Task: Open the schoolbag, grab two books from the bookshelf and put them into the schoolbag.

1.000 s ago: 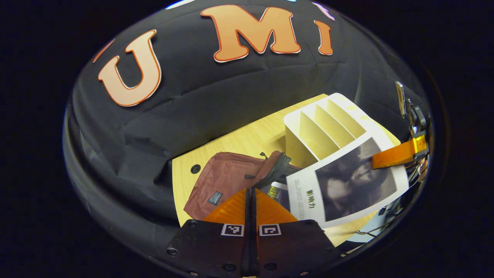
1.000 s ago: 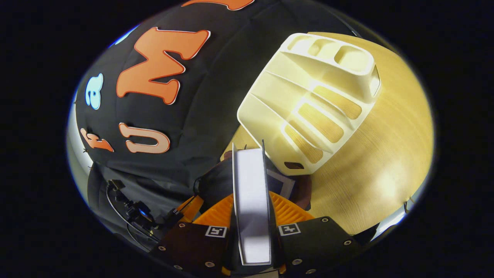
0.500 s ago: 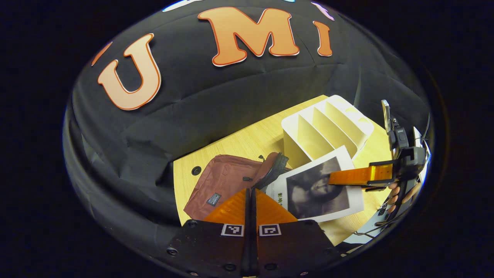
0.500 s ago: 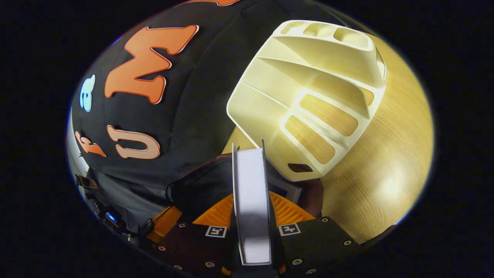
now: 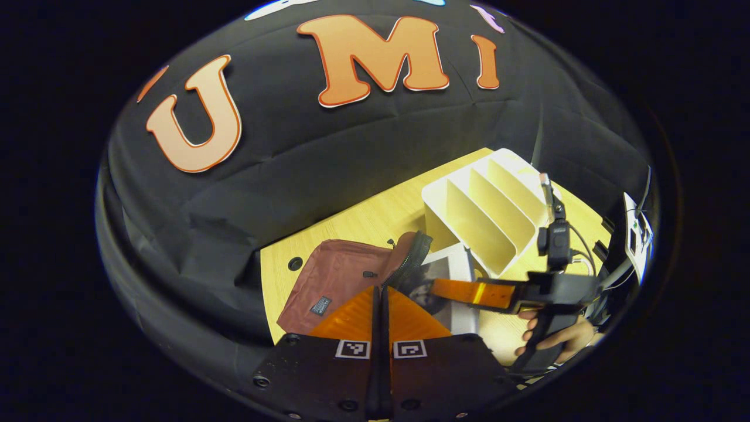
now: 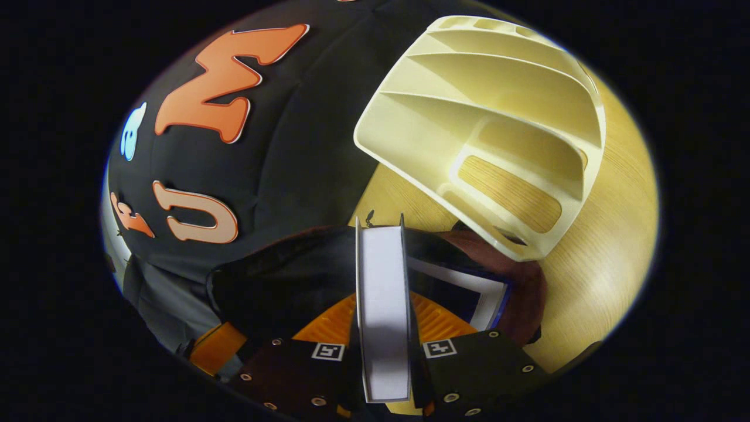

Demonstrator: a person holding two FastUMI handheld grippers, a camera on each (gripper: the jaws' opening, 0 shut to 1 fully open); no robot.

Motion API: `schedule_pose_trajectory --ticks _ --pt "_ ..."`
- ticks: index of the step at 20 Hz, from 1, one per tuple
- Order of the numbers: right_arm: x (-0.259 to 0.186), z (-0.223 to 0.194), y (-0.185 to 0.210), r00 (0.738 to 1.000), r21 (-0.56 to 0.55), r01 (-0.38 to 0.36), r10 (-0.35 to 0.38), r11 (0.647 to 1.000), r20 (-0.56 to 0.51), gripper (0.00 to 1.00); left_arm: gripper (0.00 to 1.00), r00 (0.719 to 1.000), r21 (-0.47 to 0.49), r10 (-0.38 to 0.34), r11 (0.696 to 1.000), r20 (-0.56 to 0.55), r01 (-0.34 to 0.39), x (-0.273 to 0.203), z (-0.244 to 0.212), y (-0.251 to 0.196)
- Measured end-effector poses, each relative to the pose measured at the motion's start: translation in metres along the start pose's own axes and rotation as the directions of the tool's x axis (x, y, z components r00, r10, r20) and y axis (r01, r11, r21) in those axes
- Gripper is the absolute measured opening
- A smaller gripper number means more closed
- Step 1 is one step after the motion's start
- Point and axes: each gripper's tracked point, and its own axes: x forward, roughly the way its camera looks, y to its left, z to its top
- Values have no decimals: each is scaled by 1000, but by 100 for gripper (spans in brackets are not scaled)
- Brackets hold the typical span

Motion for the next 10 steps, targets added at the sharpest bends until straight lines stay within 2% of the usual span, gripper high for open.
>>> schedule_pose_trajectory --ticks 1,2,3,5,7,8,9,10 --pt "5 -4 1 1000 14 13 -13 1000 -6 23 1 1000 -1 -11 1000 2 11 0 1 -3" --pt "10 -7 3 1000 21 25 -25 999 -4 46 1 1000 -9 -20 1000 7 21 -1 3 -5" --pt "14 -10 3 999 3 43 -43 999 -2 35 1 1000 -9 -27 1000 9 27 2 4 -7" --pt "22 -21 -9 990 -63 135 -136 989 -23 39 0 1000 -9 -26 1000 6 26 0 4 -6" --pt "26 -36 -25 968 -106 228 -237 968 -76 59 0 999 -28 -34 999 0 34 2 1 -3" --pt "25 -42 -29 963 -110 241 -252 964 -100 74 0 999 -31 -33 999 -1 33 2 -1 -1" --pt "22 -46 -34 953 -126 266 -280 956 -115 98 0 1000 -34 -31 999 -2 31 3 -2 1" --pt "19 -48 -41 945 -140 285 -302 948 -124 97 1 1000 -36 -29 999 -2 28 4 -3 3"
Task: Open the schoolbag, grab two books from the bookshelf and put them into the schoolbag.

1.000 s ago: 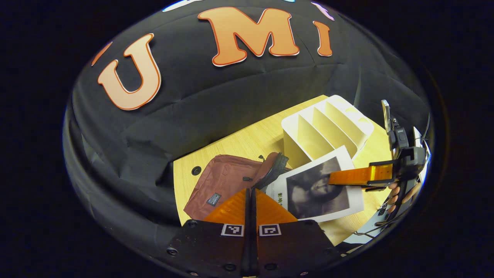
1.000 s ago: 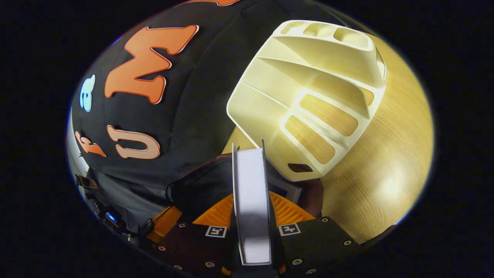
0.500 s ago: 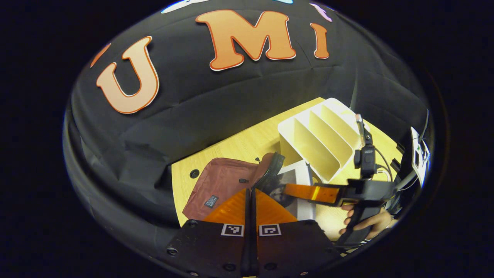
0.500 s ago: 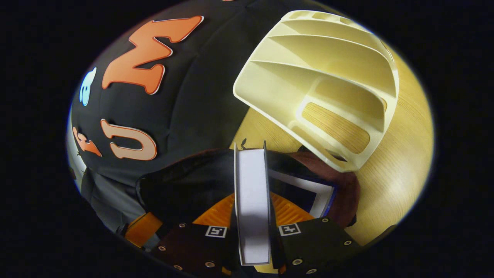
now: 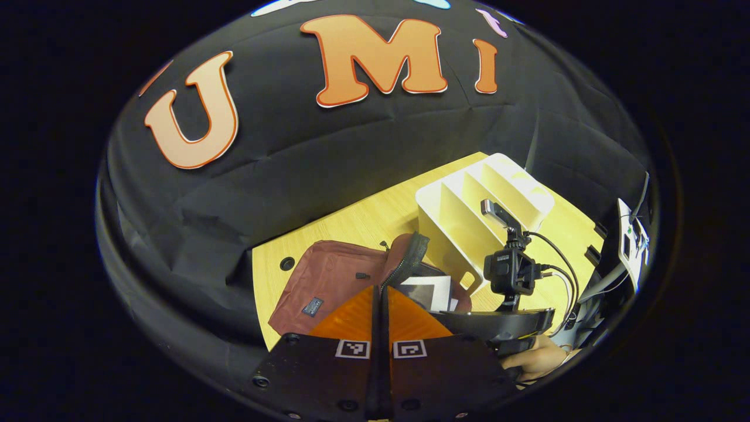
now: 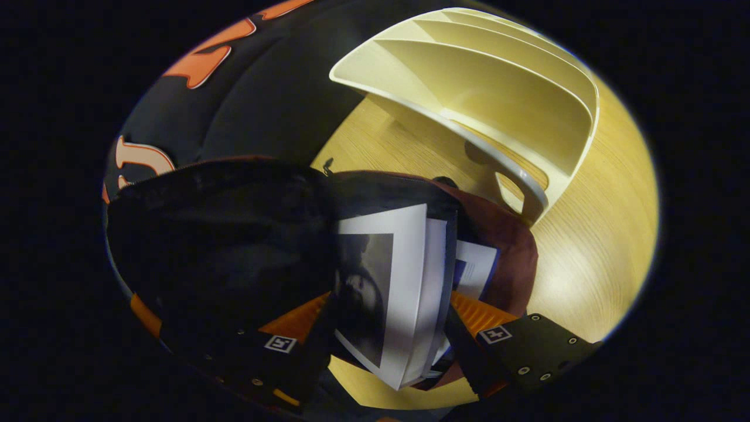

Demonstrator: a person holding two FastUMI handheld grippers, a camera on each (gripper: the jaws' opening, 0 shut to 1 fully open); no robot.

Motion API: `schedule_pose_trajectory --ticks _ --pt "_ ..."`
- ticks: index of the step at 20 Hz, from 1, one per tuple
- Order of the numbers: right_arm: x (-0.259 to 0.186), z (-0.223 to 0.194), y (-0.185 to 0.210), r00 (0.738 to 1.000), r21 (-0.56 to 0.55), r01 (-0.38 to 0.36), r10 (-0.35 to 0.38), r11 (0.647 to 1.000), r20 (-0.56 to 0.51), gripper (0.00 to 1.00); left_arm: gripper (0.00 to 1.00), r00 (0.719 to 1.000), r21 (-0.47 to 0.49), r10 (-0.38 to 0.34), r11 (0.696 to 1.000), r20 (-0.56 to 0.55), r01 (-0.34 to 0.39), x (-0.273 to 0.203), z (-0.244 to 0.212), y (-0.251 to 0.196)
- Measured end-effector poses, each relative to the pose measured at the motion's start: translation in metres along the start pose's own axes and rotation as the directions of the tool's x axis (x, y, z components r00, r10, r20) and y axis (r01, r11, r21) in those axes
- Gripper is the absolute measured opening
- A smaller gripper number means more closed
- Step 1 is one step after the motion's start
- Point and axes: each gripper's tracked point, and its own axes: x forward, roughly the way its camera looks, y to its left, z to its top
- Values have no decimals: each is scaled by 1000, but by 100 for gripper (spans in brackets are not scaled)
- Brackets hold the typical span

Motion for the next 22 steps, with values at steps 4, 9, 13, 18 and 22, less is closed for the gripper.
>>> schedule_pose_trajectory --ticks 4,9,13,18,22 --pt "-19 6 -16 1000 16 15 -15 1000 1 98 0 1000 -11 -4 1000 1 4 -2 -6 2" --pt "-58 39 -28 998 42 -36 34 998 60 97 1 1000 -13 -18 1000 7 18 -5 -14 -5" --pt "-99 89 -65 988 65 -55 45 996 148 97 8 1000 -43 13 999 -3 -13 -7 -26 -9" --pt "-151 130 -125 982 27 -5 0 1000 189 97 30 999 -129 50 990 14 -48 -22 -30 -21" --pt "-176 140 -148 987 -47 18 -10 999 159 98 86 994 -215 106 972 30 -97 -32 -33 -38"
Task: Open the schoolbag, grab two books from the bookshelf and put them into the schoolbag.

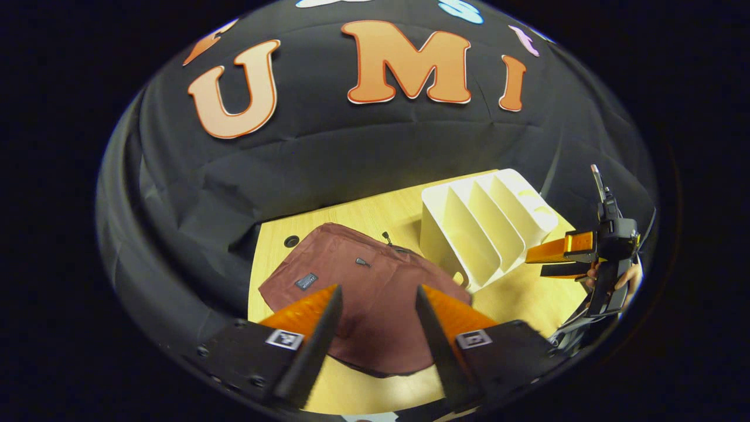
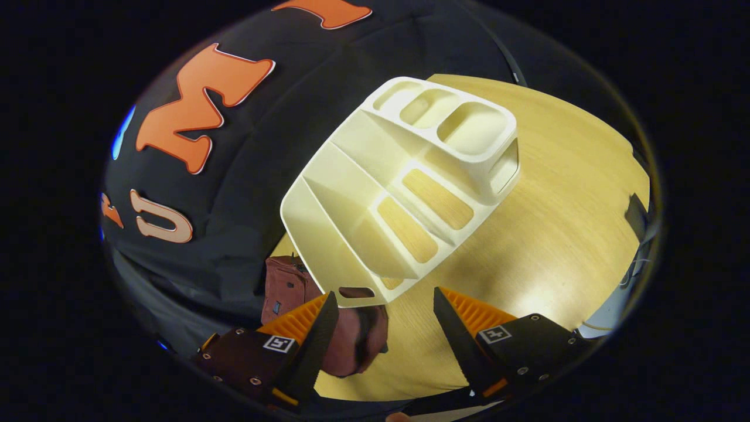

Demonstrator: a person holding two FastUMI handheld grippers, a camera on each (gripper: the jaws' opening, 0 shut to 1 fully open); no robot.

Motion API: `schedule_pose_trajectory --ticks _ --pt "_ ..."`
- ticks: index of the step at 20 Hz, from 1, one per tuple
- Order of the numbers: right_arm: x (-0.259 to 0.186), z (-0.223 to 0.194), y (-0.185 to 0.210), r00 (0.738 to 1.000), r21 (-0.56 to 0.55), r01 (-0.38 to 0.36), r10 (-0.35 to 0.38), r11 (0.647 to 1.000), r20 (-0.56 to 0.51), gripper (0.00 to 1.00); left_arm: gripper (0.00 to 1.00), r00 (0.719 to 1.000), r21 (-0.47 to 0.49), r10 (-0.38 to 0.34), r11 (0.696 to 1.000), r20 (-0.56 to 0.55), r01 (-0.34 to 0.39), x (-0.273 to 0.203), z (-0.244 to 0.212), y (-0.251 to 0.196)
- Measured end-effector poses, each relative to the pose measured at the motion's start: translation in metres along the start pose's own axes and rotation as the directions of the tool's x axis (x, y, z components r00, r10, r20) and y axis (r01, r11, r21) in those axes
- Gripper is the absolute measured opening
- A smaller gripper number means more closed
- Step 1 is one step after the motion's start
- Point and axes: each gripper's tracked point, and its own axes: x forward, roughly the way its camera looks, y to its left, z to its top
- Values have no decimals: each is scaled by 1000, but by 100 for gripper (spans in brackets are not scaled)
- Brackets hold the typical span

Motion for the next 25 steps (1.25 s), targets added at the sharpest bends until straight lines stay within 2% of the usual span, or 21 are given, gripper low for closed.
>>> schedule_pose_trajectory --ticks 1,5,8,11,14,17,19,20,25 --pt "-5 2 -5 1000 -40 8 -9 999 -9 97 100 1000 -23 20 1000 14 -20 -3 2 -4" --pt "-28 36 -8 999 -193 -3 11 981 42 97 100 992 -100 72 993 100 -62 -10 14 -29" --pt "-56 79 13 980 -321 -26 87 947 179 97 100 969 -121 127 987 213 -103 -22 49 -36" --pt "-96 117 45 928 -429 -24 179 903 326 97 100 908 -114 172 984 383 -138 -46 95 -38" --pt "-130 138 65 866 -494 -3 249 870 434 97 100 857 -114 170 985 487 -131 -64 123 -42" --pt "-155 150 77 799 -530 66 273 846 536 97 100 839 -151 160 984 519 -94 -65 135 -43" --pt "-169 153 86 758 -549 71 312 833 573 96 100 842 -160 137 985 521 -61 -61 135 -43" --pt "-171 154 85 747 -544 81 311 835 587 97 100 846 -158 128 986 517 -53 -60 133 -41" --pt "-171 150 82 744 -513 114 269 851 612 96 100 841 -156 128 986 526 -52 -62 129 -30"
